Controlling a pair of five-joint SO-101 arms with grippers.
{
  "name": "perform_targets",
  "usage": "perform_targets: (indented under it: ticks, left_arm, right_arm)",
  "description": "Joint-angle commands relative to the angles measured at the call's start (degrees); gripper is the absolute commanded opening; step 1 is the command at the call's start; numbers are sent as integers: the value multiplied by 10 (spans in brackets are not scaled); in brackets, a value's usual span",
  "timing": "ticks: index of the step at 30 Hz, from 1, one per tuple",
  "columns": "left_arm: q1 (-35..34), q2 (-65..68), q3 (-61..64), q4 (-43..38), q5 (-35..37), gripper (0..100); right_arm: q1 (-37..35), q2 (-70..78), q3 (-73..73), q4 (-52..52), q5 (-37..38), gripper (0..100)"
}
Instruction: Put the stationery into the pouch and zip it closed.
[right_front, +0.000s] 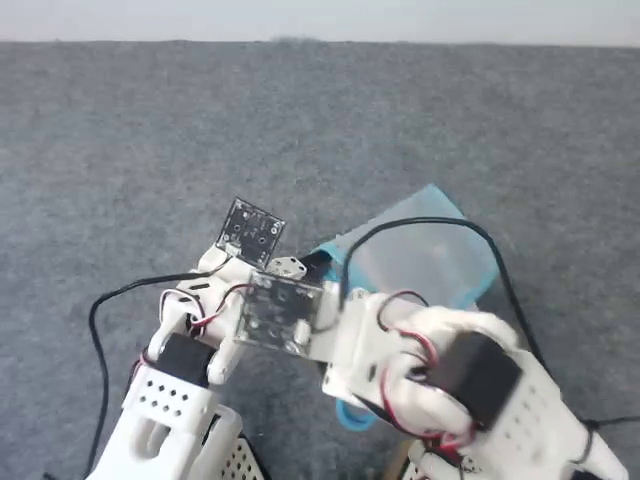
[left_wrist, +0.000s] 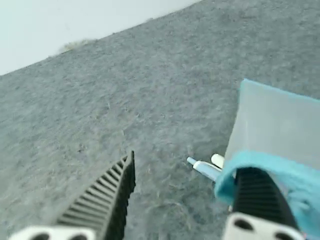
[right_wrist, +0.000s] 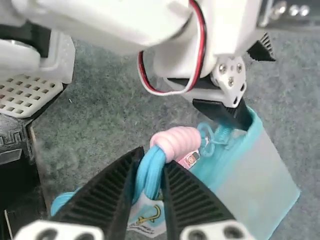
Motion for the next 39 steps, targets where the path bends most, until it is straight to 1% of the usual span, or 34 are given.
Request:
perform_targets:
  ticks: [1, 5, 7, 8, 13, 16, 18, 22, 24, 26, 29, 32, 36, 39]
  left_arm:
    - [1, 11, -5, -18, 18, 216]
    - [-1, 11, -5, -26, 16, 66]
    - [-4, 8, -5, -26, 16, 18]
    - [-4, 8, -5, -26, 16, 9]
    - [-5, 7, -8, -26, 25, 10]
    - [-22, 7, -8, -43, 62, 9]
    - [-50, 7, -5, -65, 77, 9]
    - [-137, 7, -10, -90, 123, 9]
    - [-178, 7, -11, -93, 126, 9]
    - [-202, 7, -9, -92, 122, 9]
    - [-207, 8, -8, -68, 105, 9]
    - [-206, 8, -8, -52, 104, 9]
    - [-206, 8, -8, -49, 104, 9]
    - [-207, 8, -11, -27, 109, 9]
  right_arm:
    - [-22, -36, 4, 0, 12, 7]
    - [-21, -37, 10, 0, 12, 7]
    - [-1, -36, 9, 1, 12, 7]
    - [15, -36, 9, 2, 12, 7]
    - [110, -36, 11, 3, 20, 7]
    - [156, -35, 12, 4, 28, 7]
    - [182, -34, 13, 4, 28, 7]
    - [225, -3, 29, -7, 29, 7]
    - [247, 21, 39, -29, 29, 7]
    - [269, 46, 40, -49, 29, 7]
    - [292, 80, 37, -68, 25, 7]
    - [310, 102, 36, -81, 24, 7]
    - [316, 109, 35, -85, 24, 7]
    - [320, 111, 35, -85, 24, 7]
